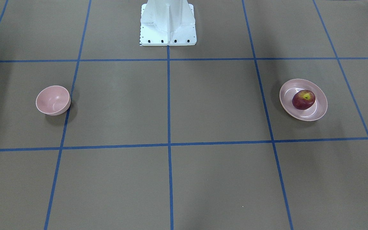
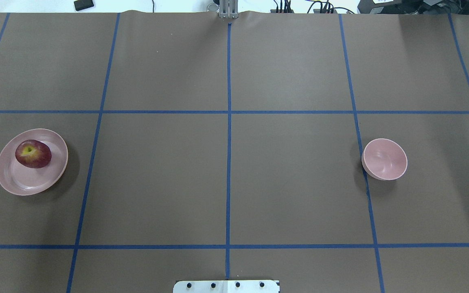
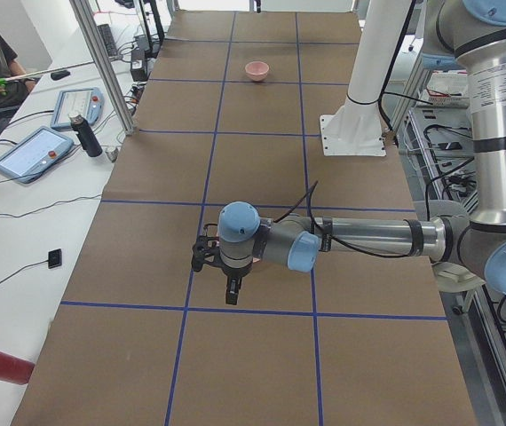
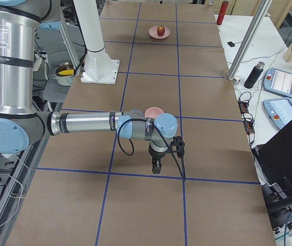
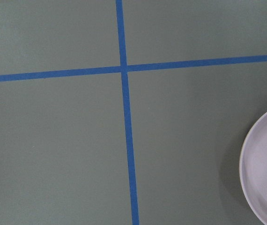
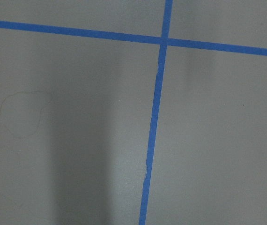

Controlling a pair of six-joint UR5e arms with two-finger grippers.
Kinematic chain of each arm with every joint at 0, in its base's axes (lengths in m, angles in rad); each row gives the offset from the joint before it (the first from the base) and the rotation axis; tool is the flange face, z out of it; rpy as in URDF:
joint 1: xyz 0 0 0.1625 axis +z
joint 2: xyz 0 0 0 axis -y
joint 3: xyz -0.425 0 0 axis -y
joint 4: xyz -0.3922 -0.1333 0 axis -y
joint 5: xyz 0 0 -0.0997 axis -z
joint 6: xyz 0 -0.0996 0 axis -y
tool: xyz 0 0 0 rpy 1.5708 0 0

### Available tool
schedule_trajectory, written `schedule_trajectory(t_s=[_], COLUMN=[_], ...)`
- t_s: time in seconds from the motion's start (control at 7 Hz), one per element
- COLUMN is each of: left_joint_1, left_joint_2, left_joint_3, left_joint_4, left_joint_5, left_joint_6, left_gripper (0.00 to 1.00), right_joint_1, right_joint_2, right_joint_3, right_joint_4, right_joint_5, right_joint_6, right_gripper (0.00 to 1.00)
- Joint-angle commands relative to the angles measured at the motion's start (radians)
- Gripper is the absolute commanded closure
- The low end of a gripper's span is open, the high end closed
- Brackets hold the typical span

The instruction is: Move apple from plate to bowl

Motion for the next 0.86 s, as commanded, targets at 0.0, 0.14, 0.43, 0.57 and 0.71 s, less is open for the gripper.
schedule_trajectory(t_s=[0.0,0.14,0.43,0.57,0.71], left_joint_1=[0.003,0.003,0.003,0.003,0.003], left_joint_2=[-0.002,0.000,0.009,0.008,0.008], left_joint_3=[0.011,0.005,0.011,0.013,0.013], left_joint_4=[-0.021,-0.023,-0.051,-0.052,-0.052], left_joint_5=[0.004,0.006,0.007,0.007,0.007], left_joint_6=[0.005,0.002,0.005,0.005,0.004], left_gripper=[0.02,0.02,0.02,0.02,0.02], right_joint_1=[0.000,0.000,-0.002,-0.002,-0.002], right_joint_2=[0.003,0.003,0.004,0.001,0.001], right_joint_3=[0.002,0.000,0.002,-0.004,-0.021], right_joint_4=[0.000,0.000,0.003,0.038,0.073], right_joint_5=[0.000,0.000,-0.001,0.000,0.002], right_joint_6=[-0.002,-0.002,-0.004,-0.005,-0.002], right_gripper=[0.00,0.00,0.00,0.00,0.00])
